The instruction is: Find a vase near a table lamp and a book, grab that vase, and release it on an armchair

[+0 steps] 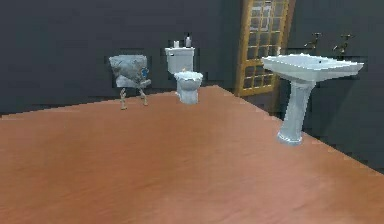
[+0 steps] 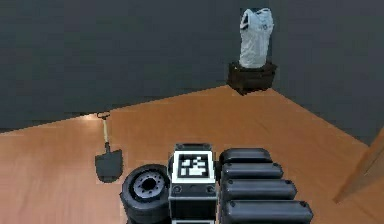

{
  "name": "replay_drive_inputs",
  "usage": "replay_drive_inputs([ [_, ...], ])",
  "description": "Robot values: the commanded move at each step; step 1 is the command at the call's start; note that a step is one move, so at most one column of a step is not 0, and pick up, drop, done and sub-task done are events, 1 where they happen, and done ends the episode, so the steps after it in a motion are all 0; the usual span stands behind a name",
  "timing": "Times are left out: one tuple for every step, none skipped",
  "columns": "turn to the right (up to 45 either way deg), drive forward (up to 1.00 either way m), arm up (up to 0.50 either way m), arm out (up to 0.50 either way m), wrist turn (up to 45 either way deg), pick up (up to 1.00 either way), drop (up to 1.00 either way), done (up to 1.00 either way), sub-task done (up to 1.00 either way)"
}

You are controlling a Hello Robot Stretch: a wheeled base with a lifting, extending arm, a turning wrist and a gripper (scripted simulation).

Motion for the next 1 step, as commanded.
replay_drive_inputs([
  [3.0, 0.0, 0.0, 0.0, 0.0, 0.0, 0.0, 0.0, 0.0],
])
